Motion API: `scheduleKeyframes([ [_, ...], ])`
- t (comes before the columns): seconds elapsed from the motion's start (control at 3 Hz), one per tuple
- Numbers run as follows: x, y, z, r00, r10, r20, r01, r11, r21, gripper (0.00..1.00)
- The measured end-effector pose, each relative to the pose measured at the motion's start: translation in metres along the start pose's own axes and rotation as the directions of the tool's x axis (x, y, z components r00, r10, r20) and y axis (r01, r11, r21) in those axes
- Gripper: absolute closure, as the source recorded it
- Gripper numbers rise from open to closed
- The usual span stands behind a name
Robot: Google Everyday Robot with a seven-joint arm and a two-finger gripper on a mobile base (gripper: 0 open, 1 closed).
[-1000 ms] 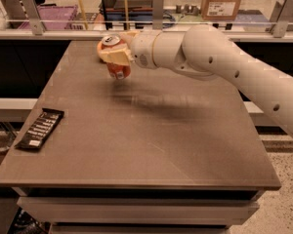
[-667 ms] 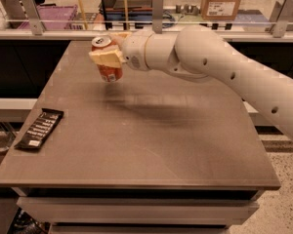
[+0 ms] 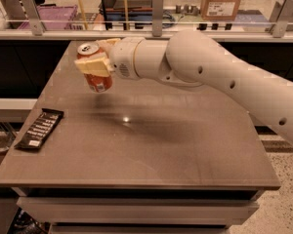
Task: Move coke can near rxbar chocolate
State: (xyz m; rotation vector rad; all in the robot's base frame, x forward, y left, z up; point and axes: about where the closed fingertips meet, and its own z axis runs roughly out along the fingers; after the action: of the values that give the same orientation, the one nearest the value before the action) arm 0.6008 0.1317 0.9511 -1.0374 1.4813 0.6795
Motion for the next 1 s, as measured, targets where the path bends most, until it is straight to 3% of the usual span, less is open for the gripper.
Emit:
scheduleKeyframes([
  [0.33, 0.002, 0.023, -0.001, 1.0, 0.02, 0.0, -0.02, 0.9993, -0.032, 1.0],
  [1.0, 0.018, 0.053, 0.002, 0.997, 0.079, -0.002, -0.079, 0.9869, -0.141, 1.0],
])
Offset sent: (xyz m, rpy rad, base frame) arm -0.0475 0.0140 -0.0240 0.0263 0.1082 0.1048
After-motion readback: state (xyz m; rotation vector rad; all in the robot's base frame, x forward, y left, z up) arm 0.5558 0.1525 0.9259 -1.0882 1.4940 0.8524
